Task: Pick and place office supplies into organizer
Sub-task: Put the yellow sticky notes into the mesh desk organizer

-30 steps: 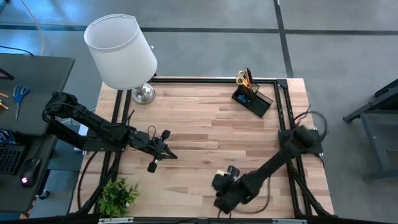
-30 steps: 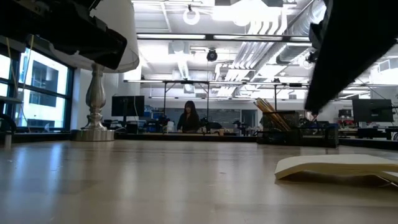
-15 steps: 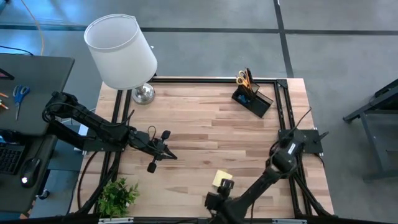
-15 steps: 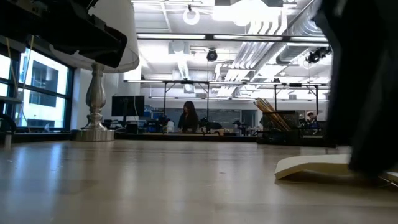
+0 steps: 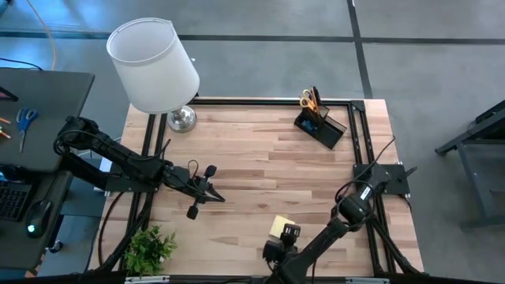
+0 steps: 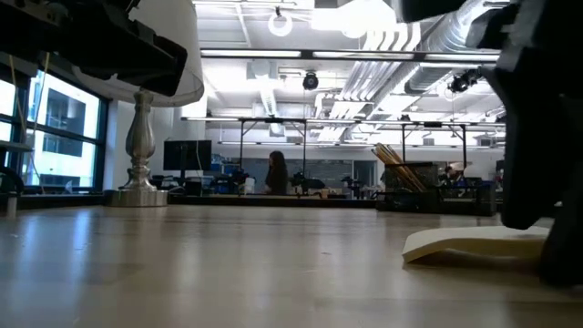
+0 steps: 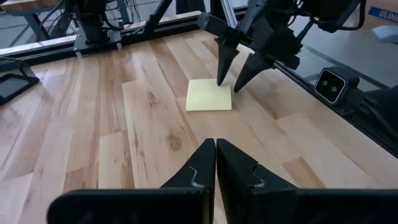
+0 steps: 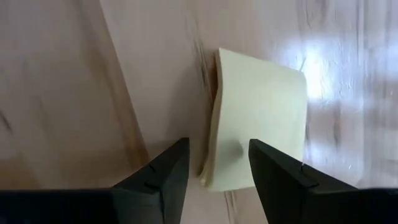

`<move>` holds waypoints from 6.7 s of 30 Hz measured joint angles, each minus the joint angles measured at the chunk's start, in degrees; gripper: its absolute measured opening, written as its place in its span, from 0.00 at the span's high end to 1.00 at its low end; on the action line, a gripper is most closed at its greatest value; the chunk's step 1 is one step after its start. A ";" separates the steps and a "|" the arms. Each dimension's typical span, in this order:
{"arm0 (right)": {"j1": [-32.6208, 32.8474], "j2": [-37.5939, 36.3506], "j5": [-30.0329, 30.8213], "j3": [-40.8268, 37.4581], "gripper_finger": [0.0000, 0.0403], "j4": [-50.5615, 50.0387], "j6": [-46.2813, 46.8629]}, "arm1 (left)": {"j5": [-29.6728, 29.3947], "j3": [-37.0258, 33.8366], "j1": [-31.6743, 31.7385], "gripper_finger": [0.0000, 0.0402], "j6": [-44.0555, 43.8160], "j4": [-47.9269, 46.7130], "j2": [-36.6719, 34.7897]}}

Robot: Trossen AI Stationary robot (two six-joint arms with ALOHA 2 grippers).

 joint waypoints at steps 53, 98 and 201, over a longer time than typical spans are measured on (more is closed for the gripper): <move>-24.02 -11.24 15.04 -4.17 1.00 -0.05 -17.53 | -0.13 0.00 0.01 0.99 -1.99 -5.17 0.00; -54.69 -72.80 16.06 -78.11 1.00 21.77 -27.06 | 2.64 -0.02 0.00 0.99 -0.59 -5.11 -0.02; -75.06 -63.86 -7.28 -90.68 1.00 50.85 -35.54 | 3.74 -0.02 0.01 0.99 -0.46 -5.16 -0.03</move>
